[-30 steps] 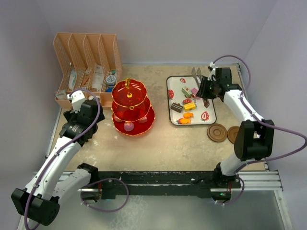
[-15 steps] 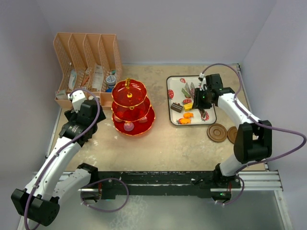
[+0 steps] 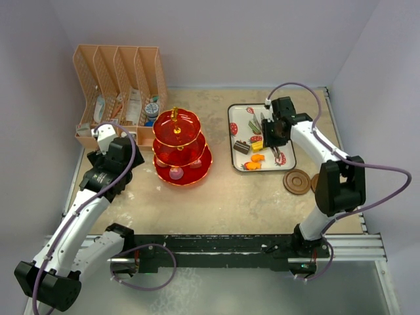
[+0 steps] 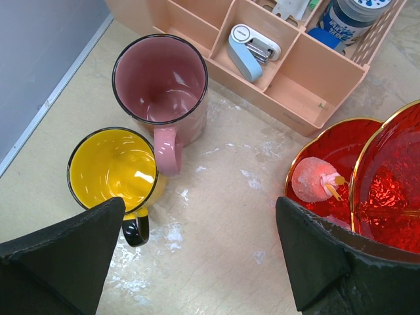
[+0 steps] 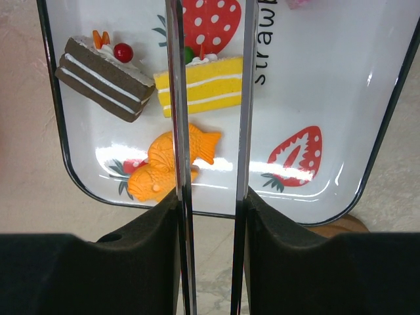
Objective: Serve the afternoon tea
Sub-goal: Pick up the desert from the tray.
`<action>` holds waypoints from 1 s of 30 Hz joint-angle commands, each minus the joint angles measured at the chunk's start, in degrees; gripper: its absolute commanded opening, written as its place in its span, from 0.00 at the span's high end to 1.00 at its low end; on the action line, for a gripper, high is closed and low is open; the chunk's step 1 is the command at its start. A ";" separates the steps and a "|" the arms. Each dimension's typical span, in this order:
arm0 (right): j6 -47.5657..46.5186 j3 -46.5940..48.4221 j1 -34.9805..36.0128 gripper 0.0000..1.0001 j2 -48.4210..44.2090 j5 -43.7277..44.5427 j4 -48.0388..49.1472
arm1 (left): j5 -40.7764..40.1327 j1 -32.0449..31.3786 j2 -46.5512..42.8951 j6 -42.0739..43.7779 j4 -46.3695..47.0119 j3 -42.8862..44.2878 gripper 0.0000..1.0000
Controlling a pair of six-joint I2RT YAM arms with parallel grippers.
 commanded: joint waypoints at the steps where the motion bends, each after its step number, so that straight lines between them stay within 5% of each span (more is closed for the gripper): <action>1: -1.25 2.13 0.36 0.62 1.05 0.71 -0.88 | -0.77 -0.19 -0.35 0.98 1.87 0.91 0.06; 30: 0.26 3.12 0.47 0.61 1.09 -1.81 -2.21 | -0.99 -0.22 0.26 0.96 1.74 0.91 0.06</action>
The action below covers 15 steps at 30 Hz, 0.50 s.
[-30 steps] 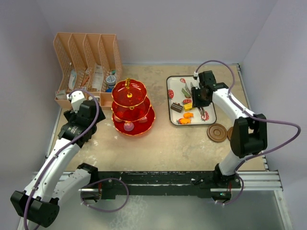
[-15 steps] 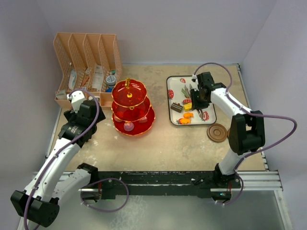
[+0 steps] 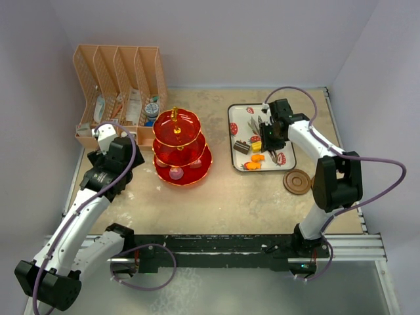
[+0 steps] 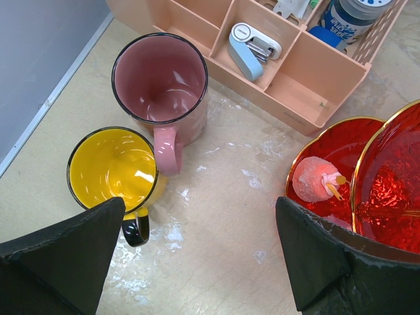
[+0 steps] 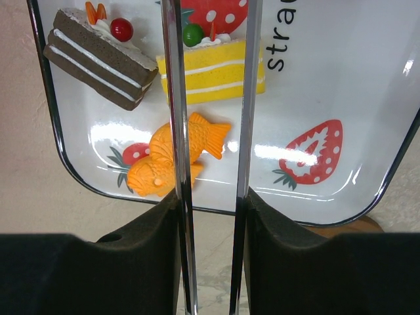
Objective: Serve the afternoon tea
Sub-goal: Pick up the desert from the tray.
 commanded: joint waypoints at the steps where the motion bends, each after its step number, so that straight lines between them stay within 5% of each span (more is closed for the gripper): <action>1: 1.10 3.30 0.21 0.61 -1.95 0.09 -0.59 | -0.97 -0.23 -0.05 1.02 1.74 0.93 0.06; 15: 1.35 5.38 -0.41 0.61 -1.50 -1.33 0.14 | -0.97 -0.27 0.11 1.05 1.83 0.87 0.06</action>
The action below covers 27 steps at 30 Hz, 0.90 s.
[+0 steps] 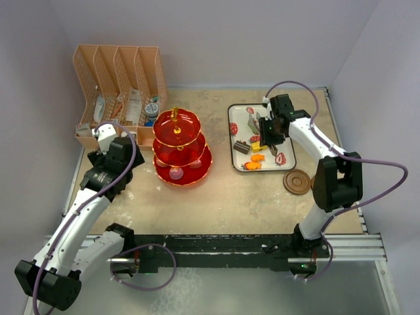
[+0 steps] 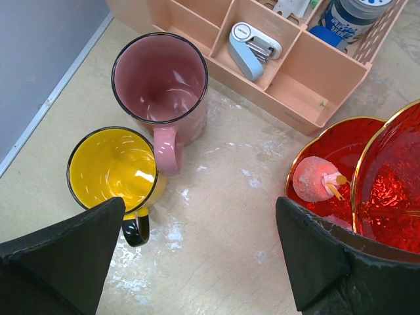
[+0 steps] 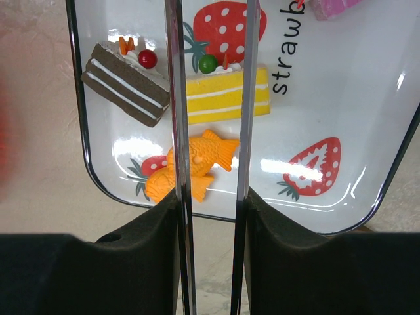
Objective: Serve the afternoon tea
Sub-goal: Pick up the desert from the tray.
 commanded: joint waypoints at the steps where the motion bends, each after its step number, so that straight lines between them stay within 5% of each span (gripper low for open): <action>1: 0.42 2.36 -0.34 0.61 -1.34 -0.16 -0.10 | -0.97 -0.27 0.06 1.06 1.83 0.97 0.06; 19: -0.65 2.20 -0.33 0.60 2.57 4.16 -1.77 | -0.71 -0.27 0.48 1.14 1.83 0.99 0.06; 27: -0.92 1.70 -0.32 0.72 0.87 4.11 -0.59 | -0.73 -0.22 0.37 1.14 1.83 0.95 0.06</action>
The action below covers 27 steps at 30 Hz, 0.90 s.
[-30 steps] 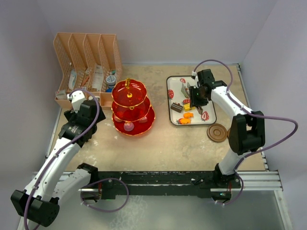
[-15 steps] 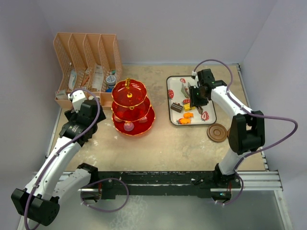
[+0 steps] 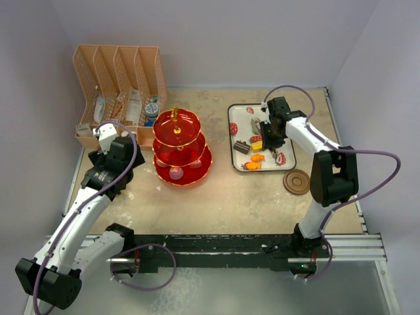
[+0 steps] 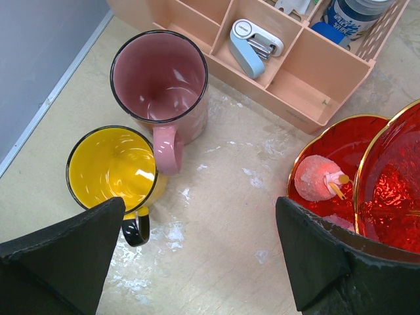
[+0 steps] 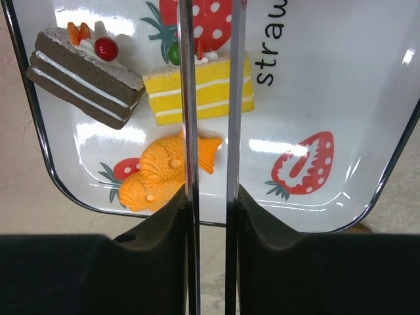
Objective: Serve the afternoon tea
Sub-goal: Pick up the desert from the tray, then place the desert on the desert table.
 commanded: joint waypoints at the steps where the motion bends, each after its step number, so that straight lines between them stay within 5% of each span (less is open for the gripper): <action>1: -0.47 1.32 -0.22 0.76 -3.43 0.89 0.82 | -0.74 -0.22 -0.31 1.14 1.84 0.98 0.06; 9: 1.31 -0.73 -0.21 0.85 -9.99 -2.96 3.95 | -0.97 -0.19 -0.33 1.05 1.78 0.95 0.06; 27: 5.81 -6.78 6.82 0.83 -25.06 -23.21 5.26 | -1.61 -0.22 -0.10 0.74 1.64 1.00 0.06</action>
